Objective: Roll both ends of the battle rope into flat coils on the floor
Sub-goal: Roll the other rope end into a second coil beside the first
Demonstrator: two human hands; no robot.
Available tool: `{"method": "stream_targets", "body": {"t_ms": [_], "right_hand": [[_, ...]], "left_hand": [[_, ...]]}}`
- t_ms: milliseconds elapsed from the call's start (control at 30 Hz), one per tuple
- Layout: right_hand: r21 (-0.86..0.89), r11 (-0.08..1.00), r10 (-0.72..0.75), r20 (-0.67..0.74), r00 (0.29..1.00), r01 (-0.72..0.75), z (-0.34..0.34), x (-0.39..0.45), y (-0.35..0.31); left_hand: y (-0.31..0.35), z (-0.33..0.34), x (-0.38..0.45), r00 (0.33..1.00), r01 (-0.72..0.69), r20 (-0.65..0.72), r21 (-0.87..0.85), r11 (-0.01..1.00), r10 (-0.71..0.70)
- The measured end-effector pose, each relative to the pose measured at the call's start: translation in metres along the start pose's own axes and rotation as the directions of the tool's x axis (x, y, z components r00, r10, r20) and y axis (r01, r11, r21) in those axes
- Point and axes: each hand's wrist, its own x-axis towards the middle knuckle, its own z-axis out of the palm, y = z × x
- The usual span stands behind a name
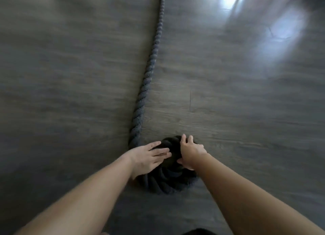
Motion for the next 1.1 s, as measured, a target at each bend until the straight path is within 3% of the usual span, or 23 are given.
{"method": "stream_targets", "body": {"t_ms": [233, 433, 567, 600, 667, 733, 767, 867, 967, 1100], "right_hand": [[0.072, 0.997, -0.006, -0.010, 1.000, 0.007, 0.000, 0.017, 0.005], [0.039, 0.997, -0.062, -0.057, 0.996, 0.064, -0.004, 0.024, 0.002], [0.241, 0.970, 0.023, -0.208, 0.978, 0.028, -0.001, 0.034, -0.012], [0.350, 0.936, 0.133, -0.232, 0.964, -0.045, 0.002, 0.032, -0.021], [0.620, 0.737, 0.407, -0.088, 0.909, -0.270, 0.003, 0.023, -0.040], [0.771, 0.504, 0.510, 0.098, 0.854, -0.389, 0.000, 0.020, -0.050], [0.789, 0.466, 0.515, 0.124, 0.848, -0.399, -0.004, 0.021, -0.052], [0.791, 0.464, 0.507, 0.133, 0.852, -0.399, -0.012, 0.029, -0.053], [0.718, 0.554, 0.496, 0.122, 0.860, -0.422, -0.012, 0.032, -0.052], [0.638, 0.648, 0.478, 0.087, 0.874, -0.417, -0.010, 0.036, -0.049]], "left_hand": [[-0.004, 0.028, -0.001, 0.997, 0.006, -0.075, -0.125, 0.992, -0.015], [0.007, 0.035, -0.003, 0.974, 0.076, -0.208, -0.070, 0.995, -0.089], [0.015, 0.023, 0.005, 0.966, 0.164, -0.185, -0.093, 0.982, -0.179], [0.017, 0.018, 0.009, 0.964, 0.200, -0.149, -0.127, 0.971, -0.219], [0.020, 0.006, 0.016, 0.949, 0.278, -0.096, -0.190, 0.942, -0.300], [0.020, -0.001, 0.020, 0.929, 0.341, -0.047, -0.271, 0.900, -0.366], [0.019, -0.003, 0.022, 0.920, 0.364, -0.027, -0.304, 0.880, -0.390], [0.017, -0.007, 0.024, 0.901, 0.414, 0.036, -0.367, 0.833, -0.432], [0.015, -0.015, 0.025, 0.892, 0.431, 0.063, -0.415, 0.801, -0.447], [-0.018, -0.022, 0.023, 0.953, 0.291, 0.025, -0.350, 0.890, -0.302]]}}
